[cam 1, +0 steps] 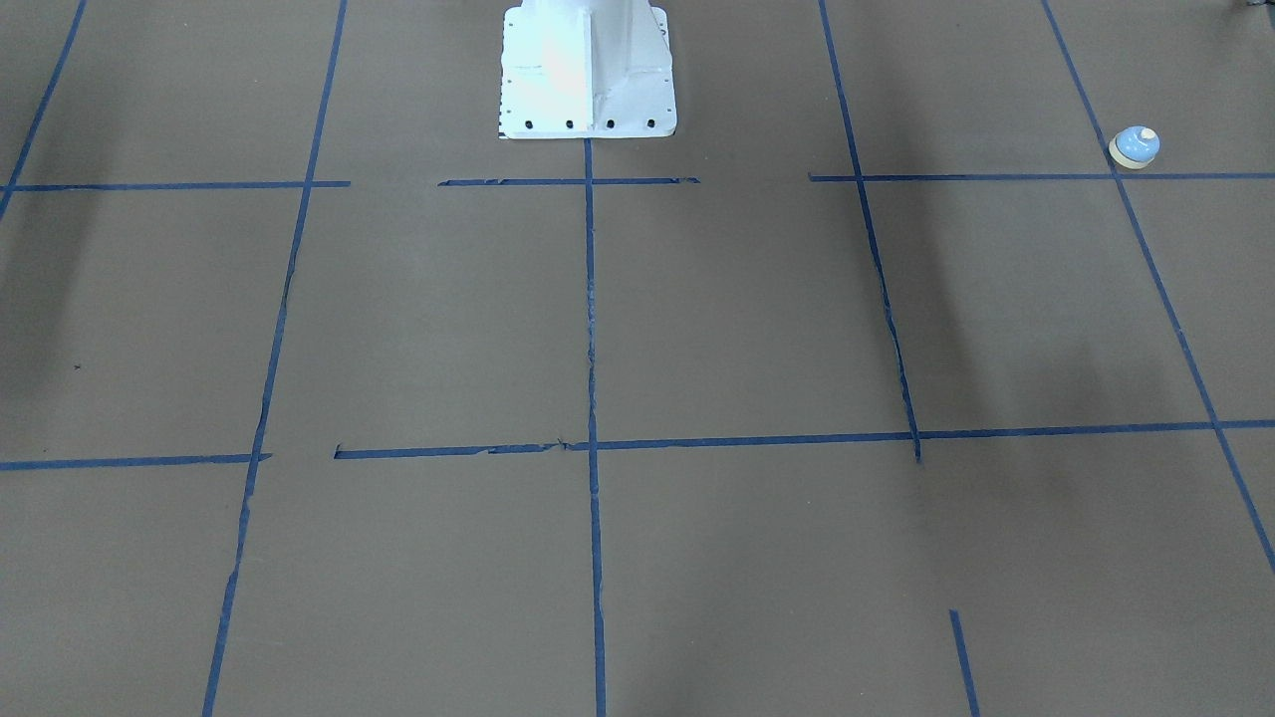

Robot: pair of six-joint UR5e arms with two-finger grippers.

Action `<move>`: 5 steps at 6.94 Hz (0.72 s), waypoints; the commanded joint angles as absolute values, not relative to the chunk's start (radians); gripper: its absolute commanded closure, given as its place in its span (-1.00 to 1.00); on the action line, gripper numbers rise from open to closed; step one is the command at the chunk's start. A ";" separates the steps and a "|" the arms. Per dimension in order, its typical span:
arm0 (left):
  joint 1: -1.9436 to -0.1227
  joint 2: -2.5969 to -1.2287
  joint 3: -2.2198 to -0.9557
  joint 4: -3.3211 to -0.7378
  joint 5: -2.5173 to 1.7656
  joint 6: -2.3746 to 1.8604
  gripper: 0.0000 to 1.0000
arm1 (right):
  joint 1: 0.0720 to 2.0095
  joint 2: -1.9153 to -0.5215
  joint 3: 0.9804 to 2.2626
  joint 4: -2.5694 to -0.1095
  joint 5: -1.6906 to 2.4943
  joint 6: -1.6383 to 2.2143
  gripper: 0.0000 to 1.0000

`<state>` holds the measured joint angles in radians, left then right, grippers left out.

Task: Place and press bell with both arms

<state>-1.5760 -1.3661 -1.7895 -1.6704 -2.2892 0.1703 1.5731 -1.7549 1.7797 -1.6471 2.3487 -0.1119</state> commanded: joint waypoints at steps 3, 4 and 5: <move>-1.441 -1.287 -1.799 -1.802 -2.296 0.094 -1.00 | 1.572 -1.755 1.781 -1.646 2.349 -0.113 -1.00; -1.366 -1.249 -1.792 -1.894 -2.295 -0.020 -1.00 | 1.572 -1.755 1.781 -1.646 2.349 -0.114 -1.00; -1.300 -1.174 -1.778 -2.054 -2.287 -0.161 -1.00 | 1.572 -1.756 1.781 -1.646 2.349 -0.114 -1.00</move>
